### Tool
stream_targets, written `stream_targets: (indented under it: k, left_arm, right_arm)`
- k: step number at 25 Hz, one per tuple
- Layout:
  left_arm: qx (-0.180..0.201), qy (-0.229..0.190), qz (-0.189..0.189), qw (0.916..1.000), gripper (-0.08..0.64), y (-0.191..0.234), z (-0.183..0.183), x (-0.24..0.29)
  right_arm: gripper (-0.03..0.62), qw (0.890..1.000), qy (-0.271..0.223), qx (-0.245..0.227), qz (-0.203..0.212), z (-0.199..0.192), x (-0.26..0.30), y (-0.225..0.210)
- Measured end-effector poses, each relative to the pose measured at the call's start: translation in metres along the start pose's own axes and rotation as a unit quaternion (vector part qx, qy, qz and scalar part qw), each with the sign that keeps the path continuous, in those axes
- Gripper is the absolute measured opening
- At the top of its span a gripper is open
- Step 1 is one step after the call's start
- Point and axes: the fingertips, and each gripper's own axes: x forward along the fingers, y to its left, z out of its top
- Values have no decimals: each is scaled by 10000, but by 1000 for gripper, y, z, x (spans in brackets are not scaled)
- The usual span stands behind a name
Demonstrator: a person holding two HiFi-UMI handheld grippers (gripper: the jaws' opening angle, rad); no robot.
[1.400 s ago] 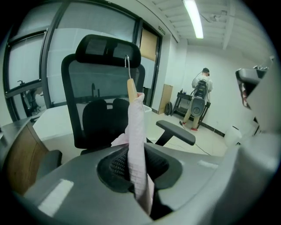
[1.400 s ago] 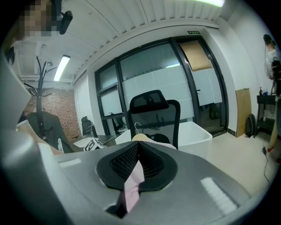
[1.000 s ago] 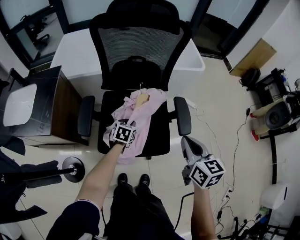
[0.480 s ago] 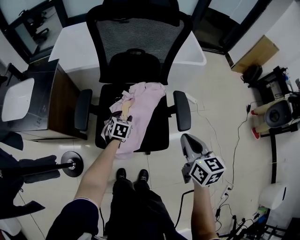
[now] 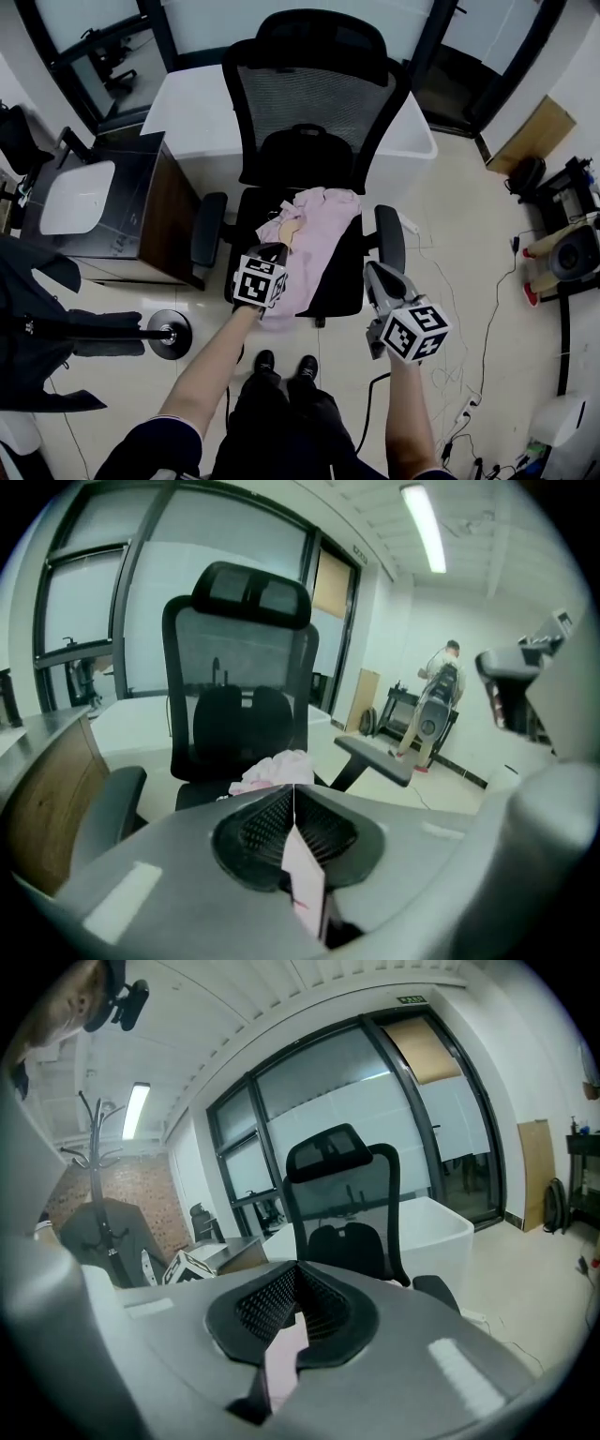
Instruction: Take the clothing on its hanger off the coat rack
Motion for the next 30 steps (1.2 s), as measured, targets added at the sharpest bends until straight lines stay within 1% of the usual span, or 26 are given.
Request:
stream_targets:
  k: [1, 4, 7, 10, 12, 15, 17, 22, 26, 30]
  left_arm:
    - [14, -201, -79, 9998, 11, -5, 17, -14]
    - [144, -785, -370, 9961, 11, -21, 71, -58]
    - [270, -1316, -642, 9889, 11, -38, 120, -101]
    - [249, -1723, -920, 9804, 11, -56, 151, -142]
    - [200, -1905, -1045, 9759, 11, -64, 163, -165]
    - [229, -2093, -1096, 9714, 11, -69, 177, -189]
    - [250, -2201, -1162, 9682, 11, -71, 182, -199]
    - [106, -2462, -1270, 9608, 11, -77, 193, -218]
    - [212, -2542, -1326, 9578, 11, -81, 203, -225]
    - [235, -2578, -1314, 9569, 11, -80, 209, -226]
  right_arm:
    - [2, 10000, -68, -26, 43, 7, 2, 6]
    - [2, 9993, -295, -137, 173, 31, 6, 24]
    - [2, 9976, -535, -301, 308, 56, 8, 41]
    - [2, 9956, -715, -463, 393, 75, 6, 57]
    - [2, 9938, -853, -557, 447, 87, 4, 69]
    - [2, 9899, -1086, -700, 575, 107, 3, 85]
    - [2, 9878, -1191, -793, 615, 117, 2, 93]
    - [2, 9839, -1321, -1011, 649, 136, 0, 105]
    - [2, 9818, -1424, -1066, 671, 146, -2, 109]
    - [1, 9807, -1456, -1092, 714, 150, -1, 111]
